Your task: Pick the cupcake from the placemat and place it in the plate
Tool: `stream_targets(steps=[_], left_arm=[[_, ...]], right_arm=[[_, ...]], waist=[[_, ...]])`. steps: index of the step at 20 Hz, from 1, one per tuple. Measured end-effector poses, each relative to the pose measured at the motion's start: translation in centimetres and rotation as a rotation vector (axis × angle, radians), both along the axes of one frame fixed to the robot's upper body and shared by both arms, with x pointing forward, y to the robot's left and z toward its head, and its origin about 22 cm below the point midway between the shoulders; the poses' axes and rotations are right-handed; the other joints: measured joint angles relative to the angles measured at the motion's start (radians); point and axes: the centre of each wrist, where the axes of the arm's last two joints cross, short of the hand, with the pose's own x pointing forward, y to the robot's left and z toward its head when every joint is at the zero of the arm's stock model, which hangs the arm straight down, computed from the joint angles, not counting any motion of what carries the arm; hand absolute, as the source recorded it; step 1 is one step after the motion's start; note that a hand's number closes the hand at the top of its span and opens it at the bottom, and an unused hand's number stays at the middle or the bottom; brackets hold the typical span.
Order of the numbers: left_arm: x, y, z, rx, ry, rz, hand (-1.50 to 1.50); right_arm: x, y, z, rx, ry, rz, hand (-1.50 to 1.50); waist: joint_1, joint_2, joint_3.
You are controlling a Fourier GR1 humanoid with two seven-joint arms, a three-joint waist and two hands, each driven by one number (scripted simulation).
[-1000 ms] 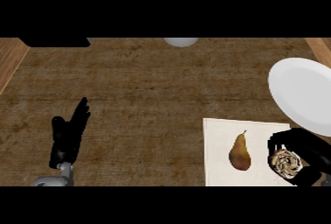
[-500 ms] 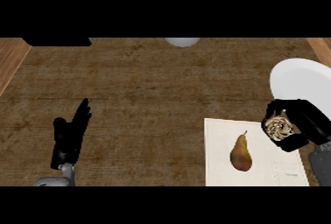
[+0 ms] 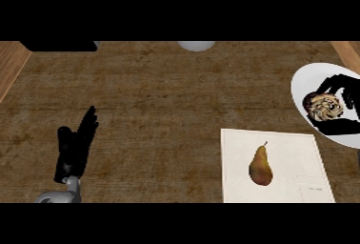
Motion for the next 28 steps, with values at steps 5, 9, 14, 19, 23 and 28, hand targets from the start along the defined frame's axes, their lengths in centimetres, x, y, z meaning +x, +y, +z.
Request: stream_targets(steps=[5,9,14,19,23,28], left_arm=[[-0.1,-0.5,0.3,-0.002,-0.002,-0.003,0.0],[-0.2,-0.1,0.3,0.003,0.0,-0.008,0.0],[0.1,-0.2,0.0,-0.002,-0.008,-0.017,0.0],[-0.2,-0.1,0.4,-0.005,-0.008,-0.024,0.0],[0.2,-0.6,0.6,-0.004,-0.011,-0.032,0.0],[0.4,-0.8,0.5,-0.009,-0.013,-0.038,0.0]], right_arm=[[0.8,-2.0,2.1,0.044,-0.043,-0.121,1.5],[2.0,-4.1,2.9,0.066,-0.033,-0.192,1.5],[3.7,-7.5,1.9,0.068,-0.009,-0.253,1.5],[4.7,-9.9,0.8,0.048,0.032,-0.289,1.5],[5.0,-11.2,-0.3,0.027,0.125,-0.306,1.5],[4.8,-12.4,-1.5,0.041,0.288,-0.276,1.5]], waist=[[0.005,0.001,0.0],[0.009,0.002,0.0],[0.016,0.006,0.001],[0.023,0.007,0.001],[0.033,0.012,0.002],[0.044,0.017,0.003]])
